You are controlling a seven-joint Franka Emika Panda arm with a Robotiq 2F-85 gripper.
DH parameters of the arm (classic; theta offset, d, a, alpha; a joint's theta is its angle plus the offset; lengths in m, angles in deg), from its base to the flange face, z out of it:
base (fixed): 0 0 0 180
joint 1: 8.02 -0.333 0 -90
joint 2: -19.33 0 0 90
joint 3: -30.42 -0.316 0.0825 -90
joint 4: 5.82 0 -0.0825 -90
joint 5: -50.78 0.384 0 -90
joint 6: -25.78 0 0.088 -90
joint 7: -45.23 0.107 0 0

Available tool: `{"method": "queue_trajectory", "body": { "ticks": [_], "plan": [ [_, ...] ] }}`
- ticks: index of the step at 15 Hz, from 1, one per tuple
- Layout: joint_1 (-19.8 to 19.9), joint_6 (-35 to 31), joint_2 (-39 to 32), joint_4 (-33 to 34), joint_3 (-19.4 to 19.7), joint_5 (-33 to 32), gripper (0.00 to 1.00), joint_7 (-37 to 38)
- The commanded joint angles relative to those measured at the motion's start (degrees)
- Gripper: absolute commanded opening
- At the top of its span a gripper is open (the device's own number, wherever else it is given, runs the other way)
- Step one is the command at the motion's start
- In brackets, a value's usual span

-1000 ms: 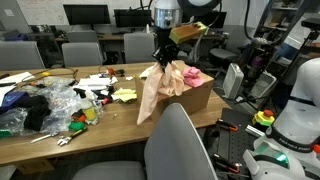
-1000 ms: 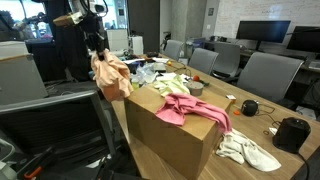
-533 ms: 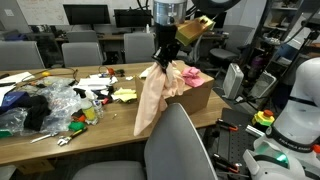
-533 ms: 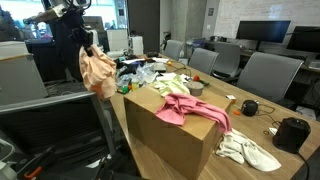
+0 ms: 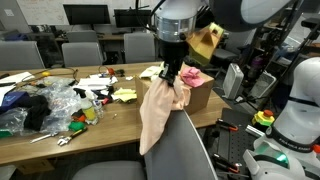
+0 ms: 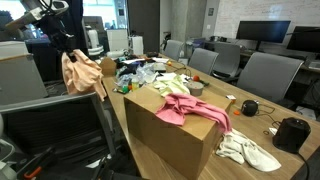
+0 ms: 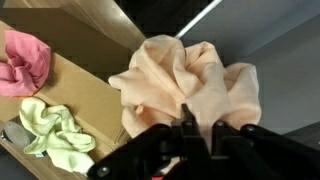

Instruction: Put the peach and pink shirts and the green towel on the backrest of the chair respectively

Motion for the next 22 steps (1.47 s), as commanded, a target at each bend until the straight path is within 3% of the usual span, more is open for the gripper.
{"method": "queue_trajectory", "body": {
  "ticks": [1,5,12,22],
  "plan": [
    [-2.38,1.56,3.11,-2.98,-1.73,-0.73,0.02,-0.91],
    [-5.23,3.64,4.15,-4.53,-2.59,1.57,0.02,-3.96],
    [-8.71,9.70,4.47,-3.57,-1.56,11.03,0.02,-15.11],
    [-11.15,14.05,4.07,-2.86,-3.49,12.32,0.02,-17.79]
  ]
}}
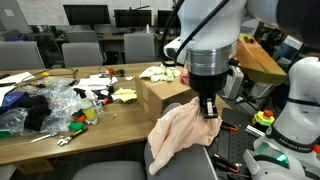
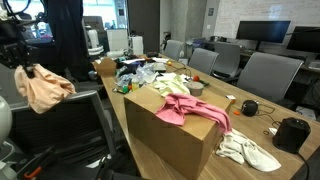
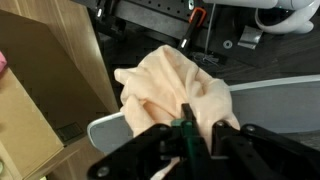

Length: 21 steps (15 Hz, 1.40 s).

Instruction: Put the peach and pink shirts and the green towel on the backrest of the chair respectively

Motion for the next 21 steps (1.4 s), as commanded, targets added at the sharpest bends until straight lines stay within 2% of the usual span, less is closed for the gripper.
{"method": "queue_trajectory", "body": {
  "ticks": [1,7,11,21],
  "plan": [
    [-1.12,2.00,1.17,0.89,-0.33,1.19,0.02,-1.51],
    [-1.31,2.04,2.83,-0.40,0.84,2.37,0.02,-2.76],
    [-1.96,2.90,3.28,-0.30,0.12,2.24,0.02,-3.38],
    [-6.69,4.72,2.23,-0.94,-6.39,0.54,0.02,-2.32]
  ]
}}
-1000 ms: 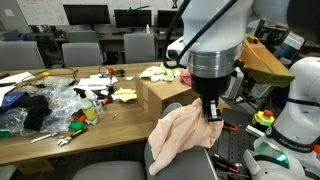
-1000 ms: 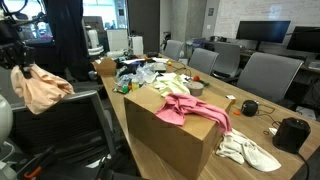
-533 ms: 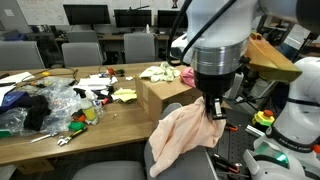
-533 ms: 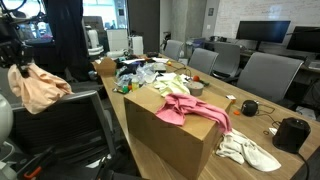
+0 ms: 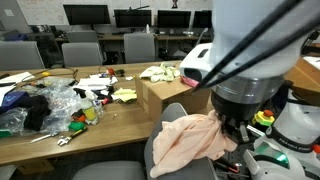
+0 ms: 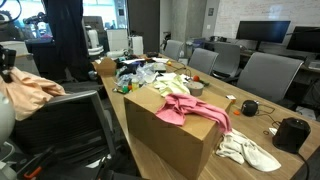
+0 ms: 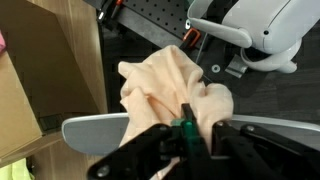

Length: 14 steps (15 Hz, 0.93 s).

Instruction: Put the peach and pink shirts and the green towel on the backrest of the chair respectively

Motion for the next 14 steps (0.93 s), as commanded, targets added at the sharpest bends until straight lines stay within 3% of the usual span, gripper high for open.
{"method": "queue_trajectory", "body": {
  "ticks": [1,13,14],
  "plan": [
    [-2.23,1.41,0.78,-0.46,-2.29,-0.19,0.02,-0.10],
    [-2.53,2.23,0.38,-1.62,-2.63,-0.70,0.04,-0.03],
    [-2.40,2.39,0.35,-1.56,-2.44,-0.61,0.35,0.08]
  ]
}}
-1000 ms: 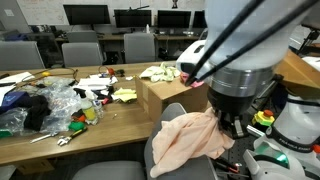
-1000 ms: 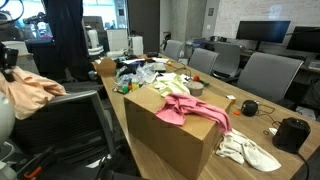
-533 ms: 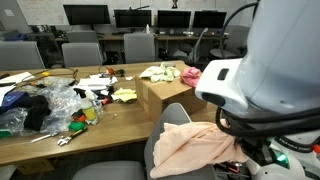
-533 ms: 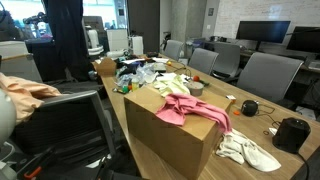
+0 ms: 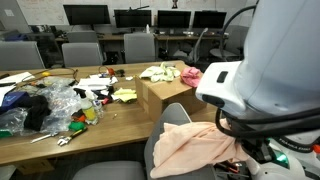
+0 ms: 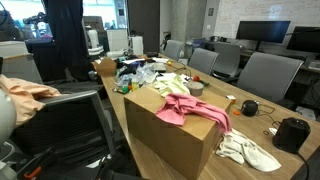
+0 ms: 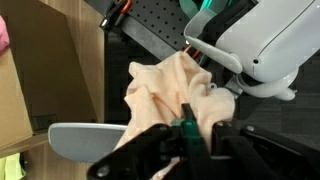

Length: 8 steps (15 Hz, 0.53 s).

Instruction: Put the peach and pink shirts and the green towel on the backrest of the chair respectively

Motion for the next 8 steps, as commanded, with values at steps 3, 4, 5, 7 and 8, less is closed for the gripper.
{"method": "queue_trajectory", "body": {
  "ticks": [3,4,5,7,8],
  "plan": [
    [0.69,1.64,0.01,0.67,1.13,-0.10,0.50,0.36],
    [0.80,1.77,-0.04,0.70,1.25,-0.11,0.56,0.36],
    [0.92,1.84,-0.13,0.72,1.36,-0.11,0.63,0.40],
    [1.11,2.05,-0.21,0.80,1.63,0.01,0.78,0.35],
    [1.21,2.14,-0.13,0.78,1.89,0.04,0.87,0.23]
  ]
}}
